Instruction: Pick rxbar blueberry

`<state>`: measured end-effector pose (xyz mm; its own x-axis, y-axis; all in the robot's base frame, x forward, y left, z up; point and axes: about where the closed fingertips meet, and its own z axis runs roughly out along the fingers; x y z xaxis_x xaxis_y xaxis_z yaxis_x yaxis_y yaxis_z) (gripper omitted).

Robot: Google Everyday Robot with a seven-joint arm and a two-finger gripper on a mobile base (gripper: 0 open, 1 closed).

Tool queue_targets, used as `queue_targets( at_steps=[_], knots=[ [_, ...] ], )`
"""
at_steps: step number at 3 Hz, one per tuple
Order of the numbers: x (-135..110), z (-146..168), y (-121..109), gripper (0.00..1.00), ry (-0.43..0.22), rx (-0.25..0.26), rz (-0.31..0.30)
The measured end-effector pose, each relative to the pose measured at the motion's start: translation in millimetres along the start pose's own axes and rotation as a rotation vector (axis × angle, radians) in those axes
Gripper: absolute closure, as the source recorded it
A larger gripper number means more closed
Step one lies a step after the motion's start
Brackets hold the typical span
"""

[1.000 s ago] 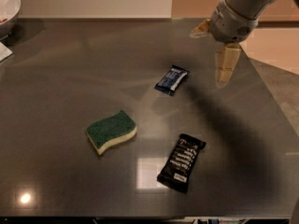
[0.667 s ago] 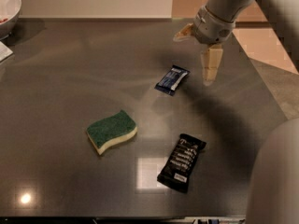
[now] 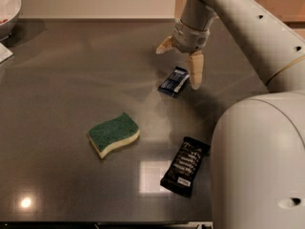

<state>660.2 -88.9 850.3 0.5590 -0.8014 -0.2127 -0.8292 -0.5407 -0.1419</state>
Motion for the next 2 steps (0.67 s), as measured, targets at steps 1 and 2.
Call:
queue_targets(
  at_steps=[1, 2],
  knots=[
    [0.0, 19.1, -6.5, 0.00, 0.038, -0.055, -0.063],
    [0.5, 32.4, -4.7, 0.13, 0.076, -0.108, -0.117]
  ],
)
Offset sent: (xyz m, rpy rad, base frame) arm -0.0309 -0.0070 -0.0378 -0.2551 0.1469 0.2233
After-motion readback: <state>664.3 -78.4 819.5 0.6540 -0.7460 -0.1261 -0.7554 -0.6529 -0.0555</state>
